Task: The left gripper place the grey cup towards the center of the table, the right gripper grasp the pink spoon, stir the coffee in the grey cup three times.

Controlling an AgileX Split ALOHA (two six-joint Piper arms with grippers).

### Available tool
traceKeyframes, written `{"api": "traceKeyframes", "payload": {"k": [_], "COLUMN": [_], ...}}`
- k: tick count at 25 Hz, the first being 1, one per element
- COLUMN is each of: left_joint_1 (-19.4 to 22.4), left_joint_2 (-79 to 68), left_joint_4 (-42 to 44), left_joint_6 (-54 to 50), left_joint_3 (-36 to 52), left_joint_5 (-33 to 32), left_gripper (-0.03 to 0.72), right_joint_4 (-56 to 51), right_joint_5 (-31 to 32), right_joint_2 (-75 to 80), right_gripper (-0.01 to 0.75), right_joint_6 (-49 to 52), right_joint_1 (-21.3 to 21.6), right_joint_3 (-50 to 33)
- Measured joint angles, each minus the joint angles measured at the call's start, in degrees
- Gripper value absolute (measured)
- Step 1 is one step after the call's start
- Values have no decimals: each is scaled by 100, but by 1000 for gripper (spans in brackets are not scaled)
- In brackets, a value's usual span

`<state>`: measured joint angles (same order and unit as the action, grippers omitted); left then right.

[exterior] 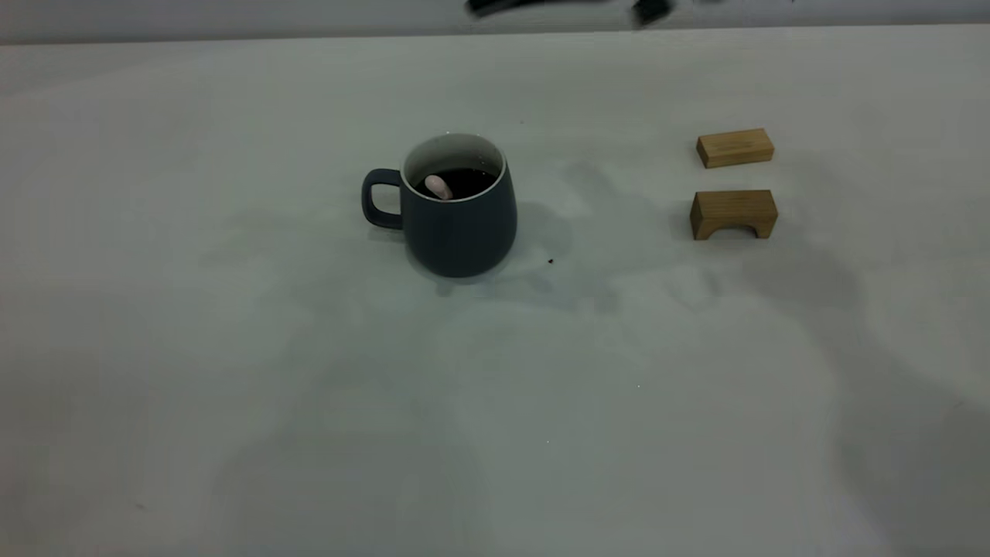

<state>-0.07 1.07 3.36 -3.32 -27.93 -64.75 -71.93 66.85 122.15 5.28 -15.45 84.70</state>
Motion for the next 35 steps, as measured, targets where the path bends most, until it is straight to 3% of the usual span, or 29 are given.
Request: {"api": "traceKeyframes", "payload": {"k": [15, 19, 25, 30, 35], "left_joint_1": [0, 0, 0, 0, 0], "left_joint_2": [0, 0, 0, 0, 0], "left_joint_4": [0, 0, 0, 0, 0], "left_joint_6": [0, 0, 0, 0, 0], "left_joint_3": [0, 0, 0, 0, 0], "left_joint_5": [0, 0, 0, 0, 0], "left_gripper": [572, 572, 572, 572, 572], "right_joint_4": [4657, 5408, 6137, 6211, 6279], "right_joint_5": [315, 395, 405, 405, 405], "right_joint_2": [-3399, -4517, -6340, -8122, -9680], "right_gripper": [400, 363, 305, 256, 235], "right_joint_6": [878, 886, 132, -420, -833], "right_joint_1": [0, 0, 0, 37, 856], "right_joint_3": [-5, -5, -124, -1389, -3403]}}
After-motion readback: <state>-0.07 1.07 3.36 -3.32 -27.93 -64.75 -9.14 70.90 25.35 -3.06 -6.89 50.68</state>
